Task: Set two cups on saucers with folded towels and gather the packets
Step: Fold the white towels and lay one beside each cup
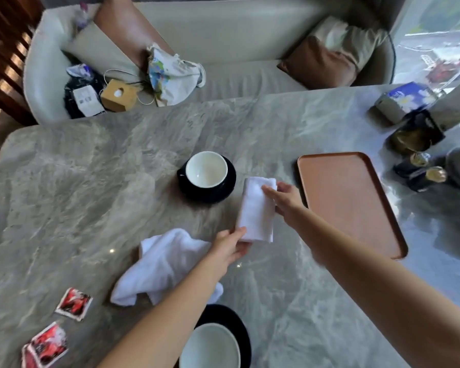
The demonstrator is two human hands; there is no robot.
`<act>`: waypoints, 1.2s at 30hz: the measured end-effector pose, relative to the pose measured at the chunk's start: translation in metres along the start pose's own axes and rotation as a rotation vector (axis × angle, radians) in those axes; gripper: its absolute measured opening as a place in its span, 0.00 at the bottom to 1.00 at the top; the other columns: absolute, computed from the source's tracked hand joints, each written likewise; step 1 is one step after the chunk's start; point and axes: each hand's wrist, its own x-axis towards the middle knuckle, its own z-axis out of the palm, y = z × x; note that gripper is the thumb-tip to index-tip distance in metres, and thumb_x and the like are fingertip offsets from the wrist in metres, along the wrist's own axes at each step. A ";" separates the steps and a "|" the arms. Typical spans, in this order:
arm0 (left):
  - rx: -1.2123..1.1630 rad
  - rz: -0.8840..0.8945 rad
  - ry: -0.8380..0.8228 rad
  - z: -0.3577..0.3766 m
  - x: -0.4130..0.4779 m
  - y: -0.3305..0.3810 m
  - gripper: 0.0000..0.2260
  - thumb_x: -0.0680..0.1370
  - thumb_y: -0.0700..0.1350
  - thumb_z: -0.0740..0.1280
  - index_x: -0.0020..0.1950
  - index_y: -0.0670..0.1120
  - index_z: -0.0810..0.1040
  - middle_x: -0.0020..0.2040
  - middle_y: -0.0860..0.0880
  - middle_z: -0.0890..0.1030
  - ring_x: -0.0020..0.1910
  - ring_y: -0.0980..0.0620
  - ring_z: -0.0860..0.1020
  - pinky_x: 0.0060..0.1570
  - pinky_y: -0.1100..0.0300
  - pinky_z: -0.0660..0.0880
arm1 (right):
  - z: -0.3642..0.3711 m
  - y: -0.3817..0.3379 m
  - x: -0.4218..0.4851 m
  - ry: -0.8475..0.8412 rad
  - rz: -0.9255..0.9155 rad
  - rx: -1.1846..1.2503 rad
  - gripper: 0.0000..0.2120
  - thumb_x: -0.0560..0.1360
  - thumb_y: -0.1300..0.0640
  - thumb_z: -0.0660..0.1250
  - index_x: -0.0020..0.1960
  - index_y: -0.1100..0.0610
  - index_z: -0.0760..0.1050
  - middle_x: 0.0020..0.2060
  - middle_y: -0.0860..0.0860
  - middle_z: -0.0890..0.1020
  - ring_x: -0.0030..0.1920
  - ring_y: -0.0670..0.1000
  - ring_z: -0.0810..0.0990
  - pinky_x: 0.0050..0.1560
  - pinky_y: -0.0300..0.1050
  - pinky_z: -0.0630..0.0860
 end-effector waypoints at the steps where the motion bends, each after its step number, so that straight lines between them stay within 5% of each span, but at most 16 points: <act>1: -0.054 -0.006 0.031 0.006 0.007 0.002 0.04 0.78 0.42 0.64 0.51 0.43 0.71 0.40 0.45 0.77 0.37 0.50 0.76 0.36 0.61 0.75 | 0.001 -0.004 0.010 0.000 -0.014 -0.019 0.11 0.73 0.57 0.71 0.54 0.59 0.76 0.40 0.52 0.76 0.38 0.48 0.76 0.37 0.40 0.73; 7: -0.375 0.007 0.201 0.035 0.041 0.015 0.07 0.78 0.38 0.63 0.54 0.42 0.67 0.40 0.44 0.77 0.34 0.52 0.79 0.38 0.62 0.75 | 0.010 -0.022 0.064 -0.009 -0.159 -0.175 0.10 0.71 0.61 0.72 0.51 0.62 0.79 0.43 0.55 0.81 0.43 0.51 0.78 0.43 0.45 0.74; 13: -0.358 0.070 0.294 0.056 0.068 0.026 0.12 0.78 0.38 0.64 0.61 0.37 0.71 0.40 0.46 0.78 0.38 0.52 0.78 0.45 0.59 0.76 | 0.017 -0.036 0.101 0.051 -0.239 -0.405 0.14 0.70 0.57 0.72 0.53 0.61 0.80 0.44 0.53 0.82 0.46 0.50 0.79 0.49 0.46 0.76; 20: -0.264 0.181 0.379 0.064 0.081 0.035 0.08 0.78 0.36 0.63 0.57 0.37 0.73 0.36 0.47 0.77 0.30 0.55 0.78 0.35 0.63 0.73 | 0.019 -0.043 0.118 0.043 -0.359 -0.493 0.09 0.69 0.58 0.72 0.48 0.60 0.80 0.39 0.50 0.79 0.40 0.48 0.76 0.37 0.36 0.66; 24: -0.115 0.220 0.393 0.059 0.079 0.035 0.02 0.77 0.39 0.65 0.46 0.41 0.73 0.35 0.48 0.77 0.24 0.59 0.75 0.25 0.67 0.71 | 0.021 -0.041 0.124 0.062 -0.327 -0.475 0.12 0.69 0.57 0.72 0.52 0.58 0.79 0.43 0.51 0.81 0.43 0.49 0.77 0.43 0.38 0.69; 28: 0.271 0.511 0.539 0.053 0.070 0.022 0.10 0.74 0.40 0.69 0.50 0.42 0.70 0.42 0.46 0.73 0.42 0.46 0.74 0.40 0.60 0.69 | 0.019 -0.037 0.116 0.134 -0.421 -0.468 0.17 0.71 0.56 0.70 0.60 0.53 0.74 0.57 0.54 0.75 0.50 0.51 0.76 0.50 0.44 0.72; 32: 1.150 0.922 0.532 0.044 0.058 0.002 0.23 0.74 0.48 0.67 0.67 0.46 0.69 0.67 0.47 0.71 0.66 0.46 0.70 0.59 0.49 0.70 | 0.010 -0.027 0.101 0.052 -0.843 -1.011 0.22 0.76 0.52 0.60 0.70 0.50 0.65 0.71 0.53 0.66 0.69 0.58 0.64 0.64 0.56 0.65; 34: 1.500 0.888 0.437 0.042 0.063 -0.003 0.30 0.76 0.54 0.62 0.75 0.48 0.58 0.77 0.47 0.58 0.77 0.46 0.55 0.71 0.41 0.56 | 0.008 -0.018 0.098 -0.106 -0.860 -1.218 0.24 0.80 0.48 0.53 0.75 0.48 0.56 0.77 0.49 0.55 0.76 0.55 0.51 0.73 0.59 0.51; 36: 1.657 0.774 0.359 0.042 0.070 -0.006 0.33 0.78 0.59 0.55 0.77 0.48 0.44 0.78 0.50 0.42 0.75 0.49 0.36 0.71 0.42 0.37 | 0.007 -0.009 0.099 -0.187 -0.801 -1.283 0.26 0.81 0.45 0.47 0.77 0.48 0.46 0.78 0.47 0.46 0.77 0.51 0.41 0.75 0.61 0.41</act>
